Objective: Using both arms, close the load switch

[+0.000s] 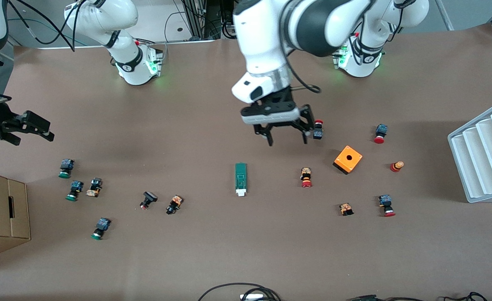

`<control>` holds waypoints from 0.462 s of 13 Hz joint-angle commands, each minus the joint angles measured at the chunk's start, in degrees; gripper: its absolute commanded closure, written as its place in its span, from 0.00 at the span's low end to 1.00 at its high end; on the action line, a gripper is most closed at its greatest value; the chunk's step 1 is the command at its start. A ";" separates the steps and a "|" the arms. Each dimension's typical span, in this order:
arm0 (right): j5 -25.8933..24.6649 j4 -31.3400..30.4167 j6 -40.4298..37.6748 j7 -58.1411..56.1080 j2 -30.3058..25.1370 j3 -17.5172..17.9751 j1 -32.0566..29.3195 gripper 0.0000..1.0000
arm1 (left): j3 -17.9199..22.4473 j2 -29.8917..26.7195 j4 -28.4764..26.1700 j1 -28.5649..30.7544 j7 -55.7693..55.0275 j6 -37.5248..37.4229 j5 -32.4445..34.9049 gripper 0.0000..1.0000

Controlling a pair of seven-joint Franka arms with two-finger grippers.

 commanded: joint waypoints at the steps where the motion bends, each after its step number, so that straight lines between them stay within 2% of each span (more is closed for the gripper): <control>1: -1.16 -1.98 1.20 -0.67 -2.02 0.15 -0.18 0.00 | 4.11 -1.74 0.59 1.21 8.98 1.12 -5.40 0.00; 4: -1.33 -2.42 1.20 -4.88 -2.11 -0.81 -1.32 0.00 | 7.89 -3.32 0.51 3.93 23.10 1.91 -10.50 0.00; 6: -1.25 -1.29 0.41 -4.80 -0.62 -0.64 -1.76 0.00 | 8.69 -4.19 0.24 7.34 30.43 1.74 -15.41 0.00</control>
